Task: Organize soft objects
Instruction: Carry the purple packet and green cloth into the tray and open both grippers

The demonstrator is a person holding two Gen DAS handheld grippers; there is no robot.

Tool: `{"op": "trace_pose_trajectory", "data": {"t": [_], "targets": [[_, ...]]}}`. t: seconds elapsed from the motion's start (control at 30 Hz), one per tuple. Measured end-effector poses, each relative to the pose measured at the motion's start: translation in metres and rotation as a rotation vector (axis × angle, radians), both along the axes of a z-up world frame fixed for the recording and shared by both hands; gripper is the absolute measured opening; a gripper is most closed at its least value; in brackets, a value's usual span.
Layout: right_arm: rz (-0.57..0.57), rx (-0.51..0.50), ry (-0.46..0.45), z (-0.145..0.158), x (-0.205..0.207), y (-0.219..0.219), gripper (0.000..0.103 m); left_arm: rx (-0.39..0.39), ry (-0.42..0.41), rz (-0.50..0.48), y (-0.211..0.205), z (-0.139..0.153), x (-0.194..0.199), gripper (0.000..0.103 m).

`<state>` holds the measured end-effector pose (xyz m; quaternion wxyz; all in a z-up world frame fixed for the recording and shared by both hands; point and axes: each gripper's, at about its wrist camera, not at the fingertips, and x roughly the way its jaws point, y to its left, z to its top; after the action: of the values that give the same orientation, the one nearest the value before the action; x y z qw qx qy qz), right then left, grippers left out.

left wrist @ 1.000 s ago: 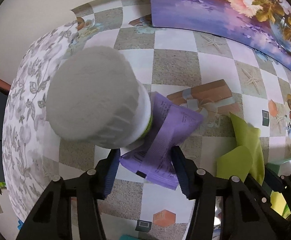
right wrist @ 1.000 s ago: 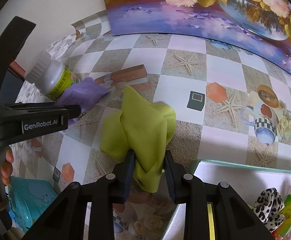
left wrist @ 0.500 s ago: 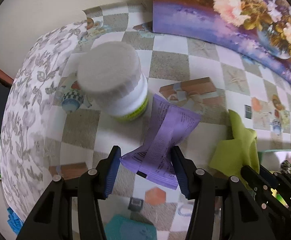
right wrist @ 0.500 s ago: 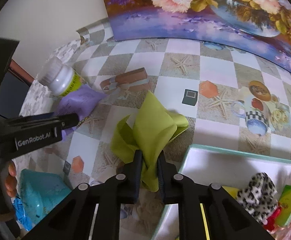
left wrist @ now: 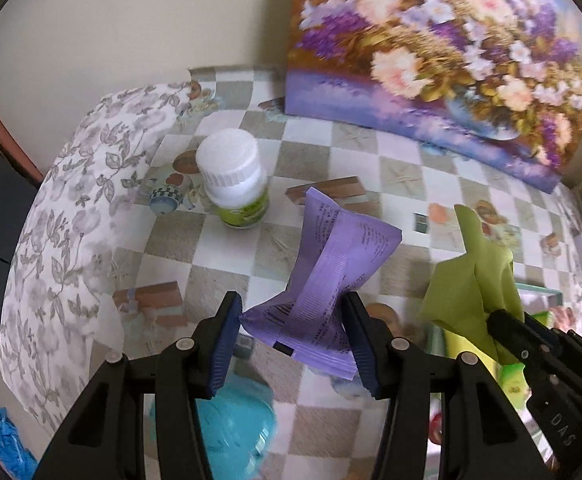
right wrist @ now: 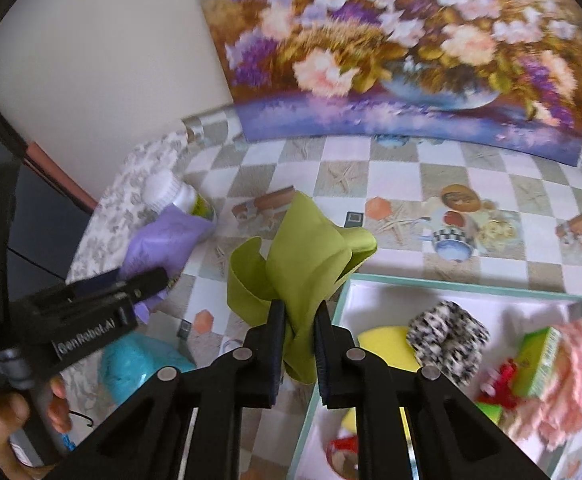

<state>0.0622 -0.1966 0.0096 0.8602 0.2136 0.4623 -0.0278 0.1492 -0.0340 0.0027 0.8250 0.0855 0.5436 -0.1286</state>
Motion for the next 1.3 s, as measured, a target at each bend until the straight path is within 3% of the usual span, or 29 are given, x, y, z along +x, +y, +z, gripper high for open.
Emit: {"op": "trace_pose_trajectory", "data": {"t": [0.27, 0.67, 0.87, 1.13, 1.3], "targets": [[-0.086, -0.061, -0.030, 0.019, -0.054, -0.013, 0.015, -0.045, -0.032, -0.080, -0.024, 0.016, -0.060, 0.054], [-0.201, -0.088, -0.034, 0.021, -0.123, -0.041, 0.015, -0.069, -0.003, -0.194, -0.068, 0.001, -0.123, 0.054], [-0.281, -0.087, 0.027, 0.003, -0.133, -0.072, 0.015, -0.063, 0.013, -0.246, -0.097, -0.017, -0.140, 0.054], [-0.298, -0.051, 0.161, -0.042, -0.119, -0.091, 0.015, 0.005, 0.078, -0.296, -0.128, -0.071, -0.145, 0.054], [-0.287, -0.022, 0.207, -0.060, -0.113, -0.092, 0.015, 0.008, 0.088, -0.302, -0.131, -0.081, -0.142, 0.054]]}}
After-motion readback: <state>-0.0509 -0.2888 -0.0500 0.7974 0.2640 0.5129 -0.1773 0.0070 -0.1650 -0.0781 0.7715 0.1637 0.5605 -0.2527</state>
